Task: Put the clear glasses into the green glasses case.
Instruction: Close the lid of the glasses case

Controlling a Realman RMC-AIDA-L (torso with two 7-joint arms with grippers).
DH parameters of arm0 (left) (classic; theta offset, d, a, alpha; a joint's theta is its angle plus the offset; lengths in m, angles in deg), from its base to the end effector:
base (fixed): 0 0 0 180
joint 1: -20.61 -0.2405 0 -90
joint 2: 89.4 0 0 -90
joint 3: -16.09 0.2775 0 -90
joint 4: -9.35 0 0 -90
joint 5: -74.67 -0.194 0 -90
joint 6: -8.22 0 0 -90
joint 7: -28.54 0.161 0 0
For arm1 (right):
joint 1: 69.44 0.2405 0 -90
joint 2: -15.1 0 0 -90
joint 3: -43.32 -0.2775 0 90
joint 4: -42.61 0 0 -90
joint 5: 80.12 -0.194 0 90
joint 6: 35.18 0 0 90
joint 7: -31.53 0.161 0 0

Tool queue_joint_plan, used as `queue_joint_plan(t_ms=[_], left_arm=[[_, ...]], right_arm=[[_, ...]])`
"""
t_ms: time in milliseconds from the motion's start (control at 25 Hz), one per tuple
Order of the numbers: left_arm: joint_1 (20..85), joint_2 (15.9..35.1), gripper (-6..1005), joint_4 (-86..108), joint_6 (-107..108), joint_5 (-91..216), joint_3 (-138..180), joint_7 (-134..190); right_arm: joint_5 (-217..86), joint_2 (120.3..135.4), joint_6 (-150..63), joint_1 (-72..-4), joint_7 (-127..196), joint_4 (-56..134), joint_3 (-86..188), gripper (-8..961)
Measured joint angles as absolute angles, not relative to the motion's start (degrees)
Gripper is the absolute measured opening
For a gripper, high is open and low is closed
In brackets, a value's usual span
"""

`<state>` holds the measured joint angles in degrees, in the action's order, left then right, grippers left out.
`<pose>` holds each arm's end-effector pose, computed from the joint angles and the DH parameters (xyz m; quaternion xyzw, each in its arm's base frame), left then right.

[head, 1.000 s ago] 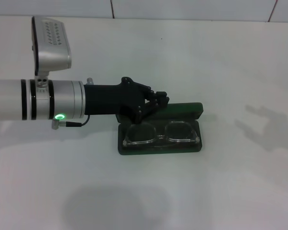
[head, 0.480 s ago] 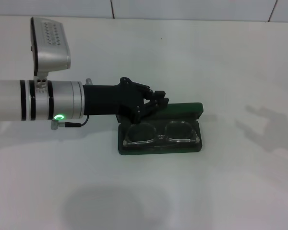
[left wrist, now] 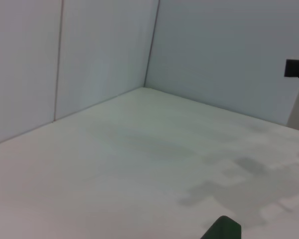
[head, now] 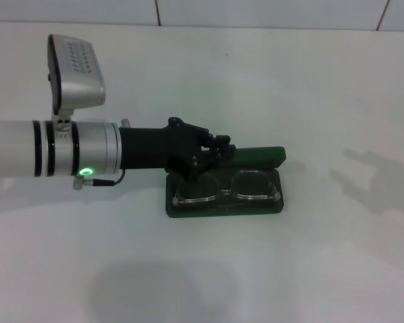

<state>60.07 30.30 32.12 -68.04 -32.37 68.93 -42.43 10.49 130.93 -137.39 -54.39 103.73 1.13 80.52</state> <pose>-0.2255 0.3518 -0.0904 -0.9591 -0.1668 -0.2097 0.0909 0.2924 0.2740 0.0563 -0.8698 0.1716 0.3969 0.2378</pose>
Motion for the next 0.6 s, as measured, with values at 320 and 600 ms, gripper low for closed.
queue_joint_plan(t_ms=[320,600], left_arm=[[59.9,30.34,163,32.0,-68.5,-32.3,70.9,-42.9],[59.6,30.45,182,32.0,-68.9,-32.4,73.7,-43.3]], right_arm=[[10.5,130.85,-137.4,-54.3,103.5,1.1,80.6,623],[10.5,130.84,-137.8,-54.4,103.4,1.2,80.5,630]])
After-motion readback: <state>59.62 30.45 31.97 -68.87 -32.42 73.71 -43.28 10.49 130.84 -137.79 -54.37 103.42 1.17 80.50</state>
